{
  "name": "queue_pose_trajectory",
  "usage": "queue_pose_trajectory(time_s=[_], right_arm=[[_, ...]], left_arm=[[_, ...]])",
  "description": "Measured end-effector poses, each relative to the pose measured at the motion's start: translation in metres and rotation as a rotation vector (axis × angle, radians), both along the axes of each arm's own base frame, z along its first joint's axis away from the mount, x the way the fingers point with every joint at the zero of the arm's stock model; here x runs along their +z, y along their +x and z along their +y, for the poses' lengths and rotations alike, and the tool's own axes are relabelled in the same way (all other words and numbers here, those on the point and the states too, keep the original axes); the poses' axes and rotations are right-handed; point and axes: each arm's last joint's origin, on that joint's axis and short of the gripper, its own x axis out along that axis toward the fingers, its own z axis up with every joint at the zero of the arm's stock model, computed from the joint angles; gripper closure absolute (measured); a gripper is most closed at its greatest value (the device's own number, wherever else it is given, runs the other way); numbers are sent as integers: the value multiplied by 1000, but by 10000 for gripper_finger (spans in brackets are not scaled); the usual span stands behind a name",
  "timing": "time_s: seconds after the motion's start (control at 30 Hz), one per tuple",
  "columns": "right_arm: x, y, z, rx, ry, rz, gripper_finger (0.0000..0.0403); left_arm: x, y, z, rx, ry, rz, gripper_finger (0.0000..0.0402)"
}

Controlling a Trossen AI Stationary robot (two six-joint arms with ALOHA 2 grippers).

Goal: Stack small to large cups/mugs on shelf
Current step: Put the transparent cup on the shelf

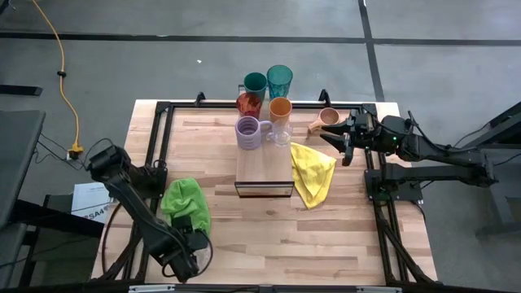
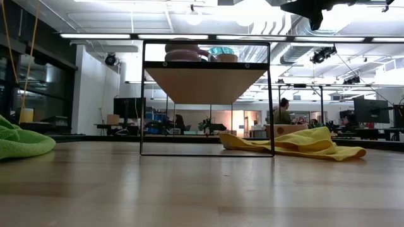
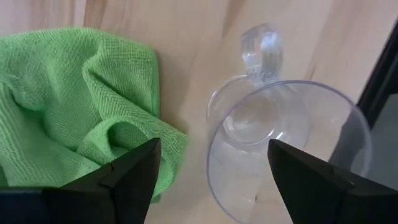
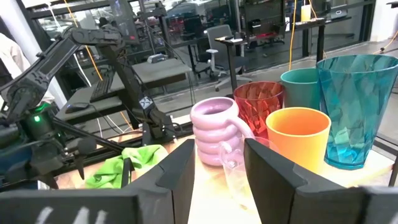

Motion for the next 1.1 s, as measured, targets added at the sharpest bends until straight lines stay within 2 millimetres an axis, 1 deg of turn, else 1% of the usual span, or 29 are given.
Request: queue_pose_trajectory(time_s=[0.13, 0.27, 0.4, 0.6, 0.63, 0.67, 0.77, 0.9, 1.0, 1.1], right_arm=[[0, 0, 0, 0, 0, 0, 272], [0, 0, 0, 0, 0, 0, 272], [0, 0, 0, 0, 0, 0, 272], [0, 0, 0, 0, 0, 0, 272], [0, 0, 0, 0, 0, 0, 272], [0, 0, 0, 0, 0, 0, 272], [0, 0, 0, 0, 0, 0, 272], [0, 0, 0, 0, 0, 0, 272], [0, 0, 0, 0, 0, 0, 272], [0, 0, 0, 0, 0, 2, 272]], left_arm=[[-6, 1, -1, 4, 11, 17, 132], [-6, 1, -1, 4, 15, 16, 177], [-6, 1, -1, 5, 17, 17, 247], [-6, 1, -1, 4, 22, 21, 378], [-6, 1, -1, 4, 25, 22, 389], [-6, 0, 0, 4, 28, 23, 392], [-6, 0, 1, 3, 43, 30, 383], [-3, -4, 6, 3, 86, 38, 398], [10, -8, 13, 3, 94, 19, 398], [30, -9, 26, -13, 56, -23, 399]])
